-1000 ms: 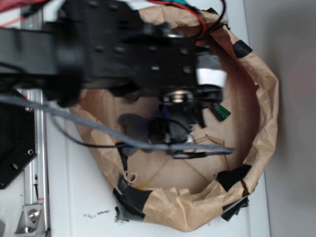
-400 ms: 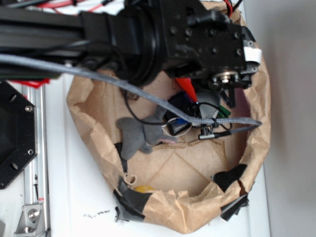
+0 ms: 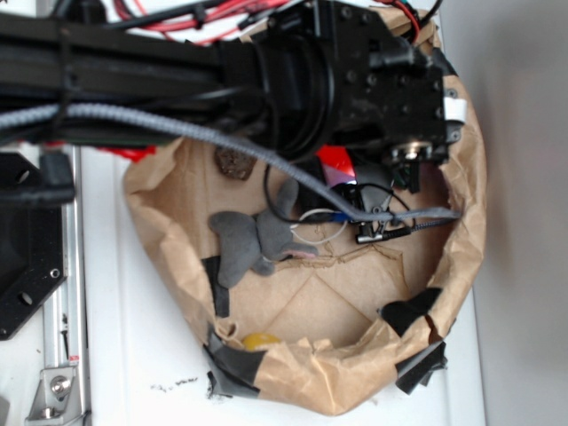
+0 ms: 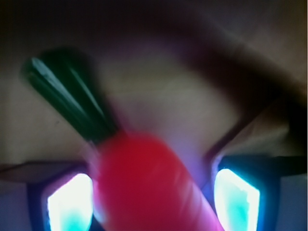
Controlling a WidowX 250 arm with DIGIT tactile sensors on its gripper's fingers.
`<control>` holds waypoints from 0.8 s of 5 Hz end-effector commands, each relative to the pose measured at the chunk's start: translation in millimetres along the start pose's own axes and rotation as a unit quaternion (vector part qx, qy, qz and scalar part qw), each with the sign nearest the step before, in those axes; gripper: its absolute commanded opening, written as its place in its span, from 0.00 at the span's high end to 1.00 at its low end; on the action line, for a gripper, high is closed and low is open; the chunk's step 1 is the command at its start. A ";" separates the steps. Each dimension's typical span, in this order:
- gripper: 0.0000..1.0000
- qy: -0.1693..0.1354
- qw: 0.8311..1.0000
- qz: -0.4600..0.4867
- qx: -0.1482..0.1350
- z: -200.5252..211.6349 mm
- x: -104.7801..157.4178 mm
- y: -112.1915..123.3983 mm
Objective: Grab the carrot.
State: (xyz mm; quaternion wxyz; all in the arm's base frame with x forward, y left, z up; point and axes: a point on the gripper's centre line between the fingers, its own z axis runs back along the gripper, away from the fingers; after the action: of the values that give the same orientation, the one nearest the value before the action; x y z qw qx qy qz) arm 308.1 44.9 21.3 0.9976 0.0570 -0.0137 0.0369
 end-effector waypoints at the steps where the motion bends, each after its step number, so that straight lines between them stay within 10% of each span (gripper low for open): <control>1: 1.00 0.014 0.996 -0.080 -0.039 19.5 -15.8 -28.0; 3: 1.00 -0.014 0.995 -0.065 -0.069 118.3 -30.8 -30.6; 4: 1.00 -0.097 0.991 0.034 -0.082 166.8 -43.0 -21.0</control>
State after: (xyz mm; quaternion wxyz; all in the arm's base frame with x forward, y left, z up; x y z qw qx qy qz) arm 261.9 -6.1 163.9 0.9950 -0.0261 -0.0762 0.0586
